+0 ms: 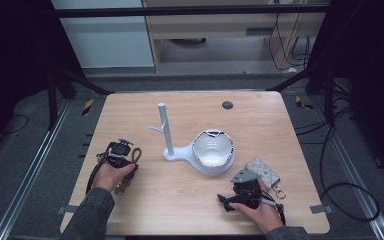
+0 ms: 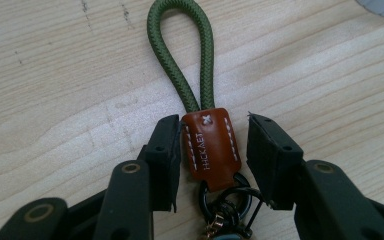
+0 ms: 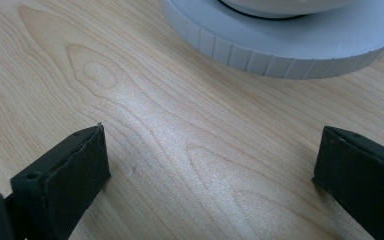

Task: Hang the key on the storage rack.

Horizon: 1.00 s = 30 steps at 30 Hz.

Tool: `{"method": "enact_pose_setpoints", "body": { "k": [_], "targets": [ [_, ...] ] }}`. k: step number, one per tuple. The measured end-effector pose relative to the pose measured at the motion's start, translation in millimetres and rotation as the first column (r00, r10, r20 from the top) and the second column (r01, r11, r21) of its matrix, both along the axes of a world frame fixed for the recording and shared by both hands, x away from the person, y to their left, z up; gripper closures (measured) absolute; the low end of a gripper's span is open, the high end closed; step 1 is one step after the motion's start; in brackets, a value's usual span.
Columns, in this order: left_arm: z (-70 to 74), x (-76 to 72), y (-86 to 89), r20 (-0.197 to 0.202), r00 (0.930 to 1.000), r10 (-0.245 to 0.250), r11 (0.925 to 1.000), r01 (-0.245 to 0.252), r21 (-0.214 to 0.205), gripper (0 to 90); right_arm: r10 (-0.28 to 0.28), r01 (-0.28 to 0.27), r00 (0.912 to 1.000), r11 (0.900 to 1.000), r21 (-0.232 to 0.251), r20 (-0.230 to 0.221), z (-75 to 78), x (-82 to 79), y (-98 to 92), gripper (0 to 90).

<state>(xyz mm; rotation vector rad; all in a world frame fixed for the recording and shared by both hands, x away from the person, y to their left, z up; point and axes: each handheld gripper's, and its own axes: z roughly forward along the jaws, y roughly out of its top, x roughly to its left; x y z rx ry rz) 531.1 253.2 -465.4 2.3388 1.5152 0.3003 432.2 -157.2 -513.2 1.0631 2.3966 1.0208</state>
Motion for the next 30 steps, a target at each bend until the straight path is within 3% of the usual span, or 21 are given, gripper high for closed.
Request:
{"method": "enact_pose_setpoints", "body": {
  "k": [19,25,30],
  "targets": [
    [-1.0,-1.0,-3.9,0.023,0.9985,-0.051,0.9979,0.050,0.042,65.9,0.005,-0.005,1.0000,1.0000,0.000,0.002,-0.2,-0.3,-0.2,1.1],
    [5.8,-7.6,0.4,0.059,0.9965,-0.059,0.9980,0.058,0.024,66.2,0.003,-0.003,1.0000,1.0000,0.002,-0.001,0.0,-0.6,-0.1,1.1],
    [13.3,-21.6,7.6,0.128,0.9899,-0.062,0.9973,0.066,-0.032,66.3,0.003,-0.003,1.0000,1.0000,0.002,-0.001,0.0,-0.6,-0.1,1.1]
  ]
}}
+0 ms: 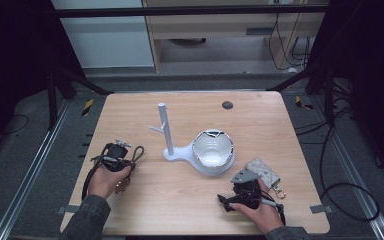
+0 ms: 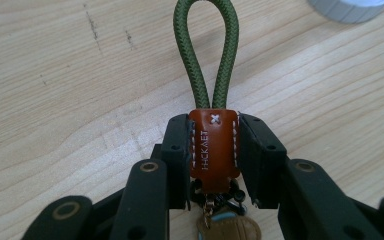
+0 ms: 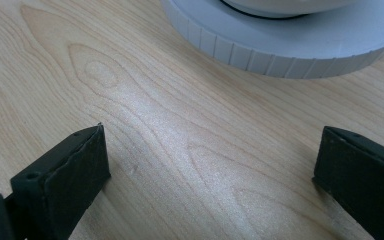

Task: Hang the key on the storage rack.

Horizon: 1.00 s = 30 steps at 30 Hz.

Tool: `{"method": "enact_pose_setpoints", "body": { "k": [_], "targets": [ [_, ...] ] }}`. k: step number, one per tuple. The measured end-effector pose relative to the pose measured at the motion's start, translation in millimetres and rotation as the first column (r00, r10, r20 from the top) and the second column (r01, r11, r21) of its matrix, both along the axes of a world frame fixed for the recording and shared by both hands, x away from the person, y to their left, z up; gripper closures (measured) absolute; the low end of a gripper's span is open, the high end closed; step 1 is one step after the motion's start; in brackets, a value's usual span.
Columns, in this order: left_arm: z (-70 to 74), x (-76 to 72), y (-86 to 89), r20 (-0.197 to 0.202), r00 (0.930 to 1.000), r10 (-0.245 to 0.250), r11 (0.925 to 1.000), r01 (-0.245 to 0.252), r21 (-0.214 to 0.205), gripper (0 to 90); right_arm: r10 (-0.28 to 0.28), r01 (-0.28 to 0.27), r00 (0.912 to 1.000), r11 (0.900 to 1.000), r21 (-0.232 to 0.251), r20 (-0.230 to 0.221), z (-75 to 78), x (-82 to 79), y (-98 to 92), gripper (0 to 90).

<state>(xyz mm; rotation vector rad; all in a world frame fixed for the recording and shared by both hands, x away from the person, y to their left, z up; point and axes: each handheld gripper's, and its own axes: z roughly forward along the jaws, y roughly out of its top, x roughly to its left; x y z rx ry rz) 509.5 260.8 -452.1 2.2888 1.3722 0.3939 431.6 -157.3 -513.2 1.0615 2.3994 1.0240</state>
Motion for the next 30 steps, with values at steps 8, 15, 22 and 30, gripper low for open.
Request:
{"method": "enact_pose_setpoints", "body": {
  "k": [8,15,22,30],
  "targets": [
    [11.2,-20.9,7.0,0.118,0.9929,-0.015,0.9988,0.021,-0.044,66.3,-0.001,0.001,1.0000,1.0000,-0.001,-0.001,0.1,0.1,0.0,0.9],
    [29.9,-41.0,8.2,0.246,0.9691,-0.021,0.9932,0.048,-0.106,66.4,-0.004,0.004,1.0000,1.0000,-0.003,0.002,-0.2,0.1,0.0,0.6],
    [42.9,-55.9,5.9,0.326,0.9450,-0.022,0.9871,0.072,-0.143,66.4,-0.005,0.005,1.0000,1.0000,-0.003,0.002,-0.2,0.1,0.1,0.6],
    [55.7,-73.4,-2.8,0.390,0.9197,-0.044,0.9782,0.119,-0.170,66.4,-0.006,0.006,1.0000,1.0000,-0.002,0.000,-0.1,-0.1,0.2,0.6]
  ]
}}
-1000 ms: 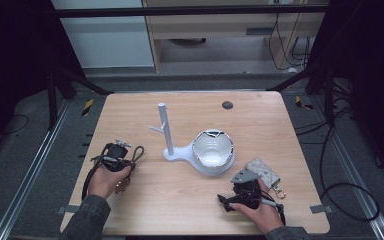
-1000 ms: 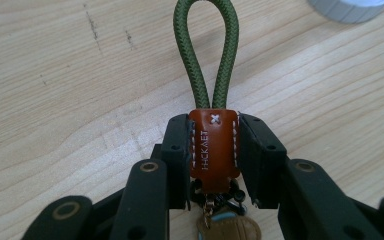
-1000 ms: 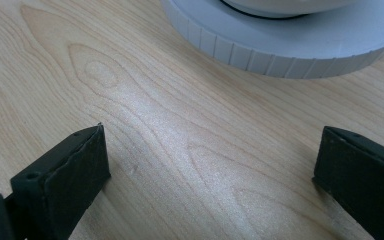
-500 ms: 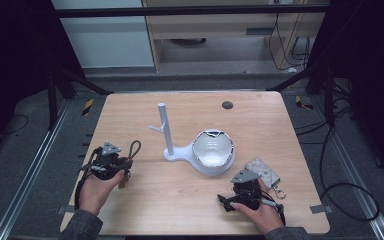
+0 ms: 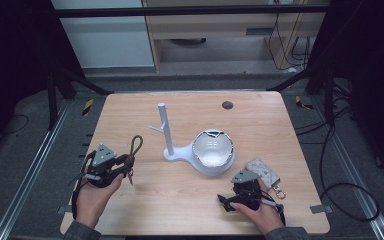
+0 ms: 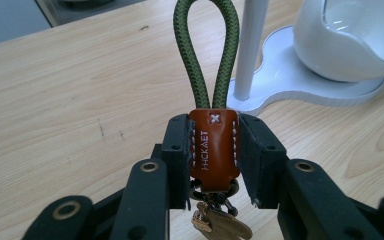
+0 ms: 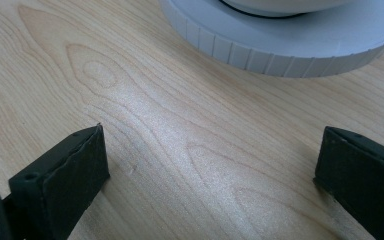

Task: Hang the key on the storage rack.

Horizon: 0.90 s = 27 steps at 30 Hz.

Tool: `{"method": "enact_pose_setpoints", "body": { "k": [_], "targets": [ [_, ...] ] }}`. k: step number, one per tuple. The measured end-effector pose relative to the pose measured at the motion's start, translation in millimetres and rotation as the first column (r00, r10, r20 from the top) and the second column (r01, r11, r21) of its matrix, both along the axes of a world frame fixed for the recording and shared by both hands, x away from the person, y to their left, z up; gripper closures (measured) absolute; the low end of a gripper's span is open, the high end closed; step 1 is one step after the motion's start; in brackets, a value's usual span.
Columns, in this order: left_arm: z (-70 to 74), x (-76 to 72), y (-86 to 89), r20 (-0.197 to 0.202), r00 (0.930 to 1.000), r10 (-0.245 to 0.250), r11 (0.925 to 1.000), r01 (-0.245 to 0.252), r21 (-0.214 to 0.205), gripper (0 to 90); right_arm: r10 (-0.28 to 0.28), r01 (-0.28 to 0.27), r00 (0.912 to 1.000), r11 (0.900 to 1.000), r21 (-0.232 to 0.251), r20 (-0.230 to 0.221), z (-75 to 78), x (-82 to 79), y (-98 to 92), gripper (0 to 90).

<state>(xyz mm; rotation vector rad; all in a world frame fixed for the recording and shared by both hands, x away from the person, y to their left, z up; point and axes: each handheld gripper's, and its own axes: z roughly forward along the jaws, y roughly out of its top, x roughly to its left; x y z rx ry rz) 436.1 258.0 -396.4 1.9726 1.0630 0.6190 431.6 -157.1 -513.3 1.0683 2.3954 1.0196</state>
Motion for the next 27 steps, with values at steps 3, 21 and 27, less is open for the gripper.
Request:
{"method": "enact_pose_setpoints", "body": {
  "k": [3,21,27],
  "targets": [
    [2.3,-2.8,-2.1,0.010,0.9999,-0.007,0.9999,0.007,-0.013,66.4,-0.001,0.001,1.0000,1.0000,0.000,0.000,0.0,-0.1,0.0,0.6],
    [18.3,-19.0,-18.6,0.065,0.9953,-0.072,0.9956,0.076,-0.055,66.4,-0.002,0.002,1.0000,1.0000,0.001,-0.001,0.0,-0.3,0.0,0.6],
    [22.2,-22.6,-23.4,0.080,0.9930,-0.087,0.9934,0.092,-0.068,66.4,-0.003,0.003,1.0000,1.0000,0.001,-0.001,0.0,-0.4,0.1,0.6]
  ]
}}
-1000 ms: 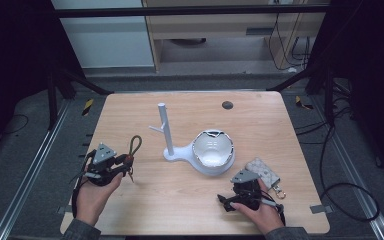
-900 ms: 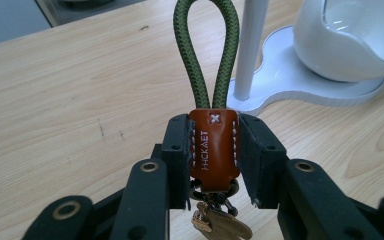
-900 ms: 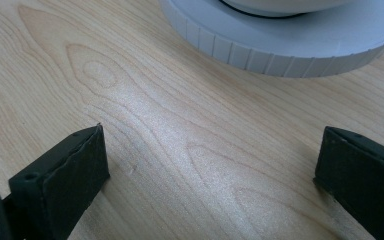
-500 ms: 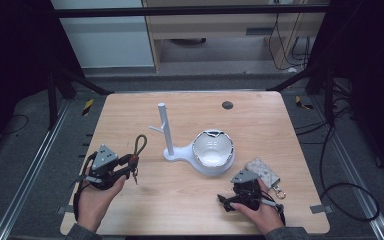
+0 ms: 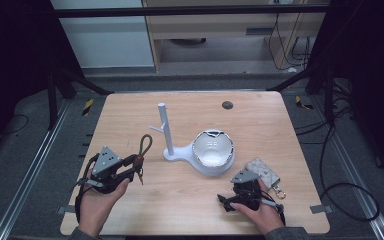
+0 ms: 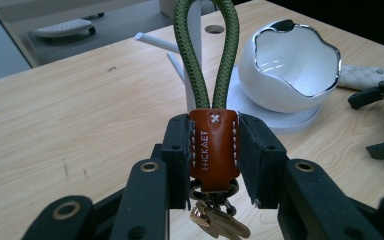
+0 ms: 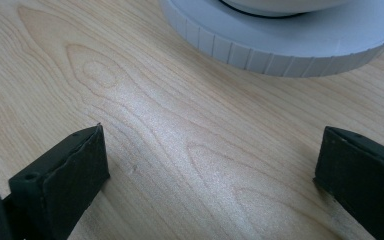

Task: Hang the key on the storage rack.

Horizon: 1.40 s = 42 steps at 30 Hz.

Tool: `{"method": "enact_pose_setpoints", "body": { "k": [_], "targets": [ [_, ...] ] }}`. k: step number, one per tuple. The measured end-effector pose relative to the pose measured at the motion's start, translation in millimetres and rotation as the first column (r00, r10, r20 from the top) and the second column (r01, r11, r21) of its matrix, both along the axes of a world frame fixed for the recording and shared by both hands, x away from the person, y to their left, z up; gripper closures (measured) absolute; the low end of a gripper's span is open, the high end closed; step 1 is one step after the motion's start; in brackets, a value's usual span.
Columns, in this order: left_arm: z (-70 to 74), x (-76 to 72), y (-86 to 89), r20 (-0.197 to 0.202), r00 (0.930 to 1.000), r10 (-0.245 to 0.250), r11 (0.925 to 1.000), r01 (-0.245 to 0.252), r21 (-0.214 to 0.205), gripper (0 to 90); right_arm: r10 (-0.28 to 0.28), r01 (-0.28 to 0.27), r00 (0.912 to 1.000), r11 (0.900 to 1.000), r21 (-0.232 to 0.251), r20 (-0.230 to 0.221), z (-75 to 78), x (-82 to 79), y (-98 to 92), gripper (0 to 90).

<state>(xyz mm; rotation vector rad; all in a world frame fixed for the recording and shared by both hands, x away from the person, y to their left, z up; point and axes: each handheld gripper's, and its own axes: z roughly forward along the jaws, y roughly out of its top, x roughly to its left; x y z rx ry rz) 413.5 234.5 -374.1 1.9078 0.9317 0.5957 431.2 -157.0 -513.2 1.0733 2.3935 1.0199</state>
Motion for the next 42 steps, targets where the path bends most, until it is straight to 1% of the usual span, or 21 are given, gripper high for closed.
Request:
{"method": "enact_pose_setpoints", "body": {
  "k": [4,6,7,15,18,19,21,27,30,31,34,37,38,39,40,42],
  "targets": [
    [4.6,-1.9,-4.0,0.012,0.9999,-0.012,0.9999,0.012,-0.006,66.4,0.001,-0.001,1.0000,1.0000,0.000,0.000,0.0,0.0,-0.1,0.6],
    [7.1,-1.0,-6.5,0.014,0.9997,-0.020,0.9998,0.020,-0.005,66.3,0.000,0.000,1.0000,1.0000,0.000,0.000,0.0,0.0,0.0,0.6],
    [7.6,-0.6,-7.6,0.013,0.9997,-0.019,0.9998,0.019,-0.011,66.4,0.000,0.000,1.0000,1.0000,0.000,0.000,0.0,0.0,0.0,0.6],
    [13.3,9.0,-19.3,0.025,0.9993,-0.029,0.9994,0.029,-0.017,66.3,0.000,0.000,1.0000,1.0000,0.000,0.000,0.0,0.0,0.0,0.6],
    [13.3,12.3,-23.8,0.023,0.9993,-0.030,0.9994,0.030,-0.018,66.3,0.001,-0.001,1.0000,1.0000,-0.001,0.001,-0.1,0.1,-0.1,0.6],
    [13.0,15.9,-27.9,0.021,0.9994,-0.028,0.9993,0.029,-0.024,66.3,0.000,0.000,1.0000,1.0000,0.000,0.001,0.0,0.0,-0.1,0.6],
    [13.4,18.3,-30.8,0.028,0.9992,-0.030,0.9993,0.031,-0.022,66.3,-0.002,0.002,1.0000,1.0000,0.000,0.000,0.0,-0.3,0.0,0.6],
    [14.2,23.6,-35.7,0.029,0.9993,-0.024,0.9994,0.024,-0.025,66.3,-0.002,0.002,1.0000,1.0000,-0.001,0.001,0.0,-0.3,-0.1,0.6],
    [12.3,28.1,-39.1,0.022,0.9995,-0.023,0.9996,0.023,-0.014,66.3,-0.002,0.002,1.0000,1.0000,-0.001,0.001,0.0,-0.4,-0.1,0.6],
    [9.9,31.7,-40.9,0.016,0.9997,-0.018,0.9998,0.018,-0.009,66.3,-0.002,0.002,1.0000,1.0000,-0.001,0.001,0.0,-0.4,-0.1,0.6],
    [7.5,35.3,-42.1,0.012,0.9999,-0.011,0.9999,0.011,-0.012,66.3,-0.002,0.002,1.0000,1.0000,-0.002,0.001,0.0,-0.4,-0.1,0.6],
    [2.8,41.8,-43.9,0.006,1.0000,0.005,1.0000,-0.005,-0.005,66.2,-0.002,0.002,1.0000,1.0000,-0.002,0.001,0.0,-0.4,-0.1,0.6],
    [2.8,41.8,-43.9,0.006,1.0000,0.005,1.0000,-0.005,-0.005,66.2,-0.002,0.002,1.0000,1.0000,-0.001,0.001,0.0,-0.4,-0.1,0.6],
    [-0.9,44.9,-44.9,-0.003,1.0000,0.008,1.0000,-0.008,-0.004,66.2,-0.002,0.002,1.0000,1.0000,-0.001,0.000,0.0,-0.4,-0.1,0.6],
    [-0.9,44.9,-44.9,-0.003,1.0000,0.008,1.0000,-0.008,-0.004,66.2,-0.002,0.002,1.0000,1.0000,-0.001,0.000,0.0,-0.4,-0.1,0.6],
    [-6.9,49.9,-46.6,-0.012,0.9997,0.021,0.9998,-0.021,-0.003,66.2,-0.003,0.003,1.0000,1.0000,-0.001,0.000,0.0,-0.5,-0.1,0.6]
  ]
}}
